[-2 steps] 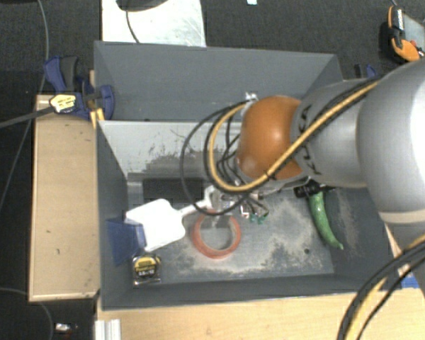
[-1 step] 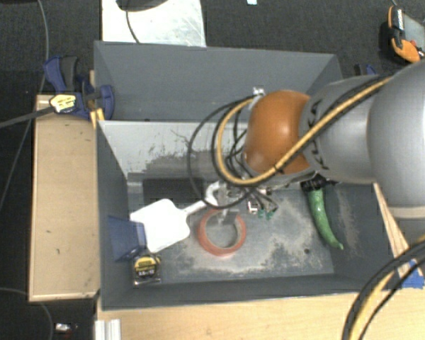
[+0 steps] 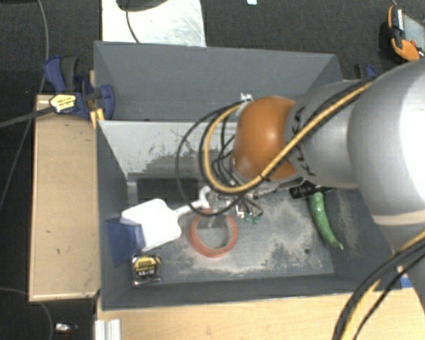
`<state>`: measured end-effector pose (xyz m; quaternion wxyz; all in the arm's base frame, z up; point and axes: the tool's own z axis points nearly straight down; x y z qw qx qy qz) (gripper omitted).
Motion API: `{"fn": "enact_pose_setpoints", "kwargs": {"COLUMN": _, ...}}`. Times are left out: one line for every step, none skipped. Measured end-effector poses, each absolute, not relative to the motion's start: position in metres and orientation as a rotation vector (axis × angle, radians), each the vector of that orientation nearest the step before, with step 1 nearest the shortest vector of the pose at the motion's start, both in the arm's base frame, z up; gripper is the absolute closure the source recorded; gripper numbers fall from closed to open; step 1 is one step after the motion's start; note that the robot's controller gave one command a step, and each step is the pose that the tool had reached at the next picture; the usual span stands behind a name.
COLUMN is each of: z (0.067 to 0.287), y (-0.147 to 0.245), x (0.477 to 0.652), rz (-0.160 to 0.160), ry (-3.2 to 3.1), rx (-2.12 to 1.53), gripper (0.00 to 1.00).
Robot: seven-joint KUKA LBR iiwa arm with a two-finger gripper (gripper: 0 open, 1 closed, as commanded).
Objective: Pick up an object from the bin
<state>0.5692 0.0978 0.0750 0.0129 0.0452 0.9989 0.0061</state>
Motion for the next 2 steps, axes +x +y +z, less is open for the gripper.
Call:
{"fn": "enact_pose_setpoints", "kwargs": {"z": 0.099, "y": 0.067, "x": 0.565, "rz": 0.017, "ry": 3.12, "rx": 0.054, "gripper": 1.0}}
{"fn": "enact_pose_setpoints", "kwargs": {"z": 0.079, "y": 0.092, "x": 0.562, "rz": 0.025, "ry": 3.107, "rx": 0.15, "gripper": 1.0}}
